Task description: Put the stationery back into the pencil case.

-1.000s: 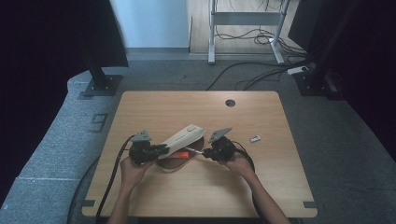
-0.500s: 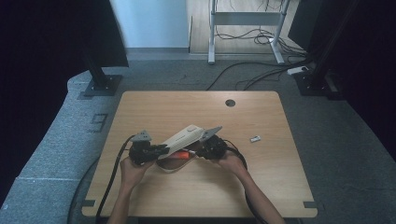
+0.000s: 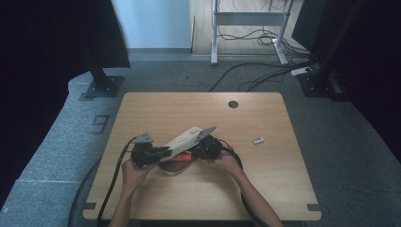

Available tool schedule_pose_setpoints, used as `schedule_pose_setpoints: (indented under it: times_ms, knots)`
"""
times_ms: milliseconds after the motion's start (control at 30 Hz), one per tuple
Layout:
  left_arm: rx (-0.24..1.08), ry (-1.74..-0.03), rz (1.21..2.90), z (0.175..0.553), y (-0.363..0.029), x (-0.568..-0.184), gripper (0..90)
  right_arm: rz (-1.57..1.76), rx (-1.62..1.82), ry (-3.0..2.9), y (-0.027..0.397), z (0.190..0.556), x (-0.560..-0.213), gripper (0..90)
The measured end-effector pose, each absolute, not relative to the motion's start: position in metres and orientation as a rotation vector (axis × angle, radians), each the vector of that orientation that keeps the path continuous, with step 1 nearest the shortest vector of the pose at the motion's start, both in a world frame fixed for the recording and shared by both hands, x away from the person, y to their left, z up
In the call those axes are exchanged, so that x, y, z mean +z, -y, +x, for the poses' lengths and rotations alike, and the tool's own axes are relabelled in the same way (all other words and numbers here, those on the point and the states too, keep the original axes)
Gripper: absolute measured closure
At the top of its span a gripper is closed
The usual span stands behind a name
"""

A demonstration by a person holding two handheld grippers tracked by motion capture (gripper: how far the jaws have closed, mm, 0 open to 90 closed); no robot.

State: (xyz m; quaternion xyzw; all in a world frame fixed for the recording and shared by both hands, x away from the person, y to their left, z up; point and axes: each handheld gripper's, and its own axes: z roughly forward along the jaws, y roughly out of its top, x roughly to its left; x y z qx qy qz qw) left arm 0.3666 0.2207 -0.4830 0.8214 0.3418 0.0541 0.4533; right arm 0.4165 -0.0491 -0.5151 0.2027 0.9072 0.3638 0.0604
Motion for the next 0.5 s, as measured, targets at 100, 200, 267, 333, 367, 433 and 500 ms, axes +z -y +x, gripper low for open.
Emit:
schedule_pose_setpoints:
  times_ms: [100, 200, 267, 333, 367, 433, 500]
  knots:
    - [0.137, -0.844, 2.03, 0.367, -0.22, -0.483, 77.0, 0.606, 1.096, -2.746, 0.043, 0.419, -0.516, 78.5]
    - [0.142, -0.845, 2.034, 0.367, -0.221, -0.483, 77.0, 0.594, 1.084, -2.752, 0.038, 0.42, -0.516, 78.4]
    - [0.144, -0.848, 2.034, 0.367, -0.221, -0.483, 76.9, 0.584, 1.071, -2.752, 0.036, 0.421, -0.517, 78.3]
    - [0.147, -0.848, 2.035, 0.367, -0.221, -0.483, 76.9, 0.579, 1.071, -2.75, 0.034, 0.422, -0.518, 78.2]
    - [0.147, -0.849, 2.035, 0.367, -0.221, -0.483, 76.9, 0.58, 1.067, -2.75, 0.034, 0.423, -0.519, 78.1]
    - [0.146, -0.849, 2.033, 0.367, -0.222, -0.483, 76.9, 0.583, 1.058, -2.751, 0.034, 0.424, -0.521, 77.6]
    - [0.144, -0.85, 2.032, 0.367, -0.222, -0.483, 76.9, 0.588, 1.062, -2.756, 0.035, 0.425, -0.522, 77.0]
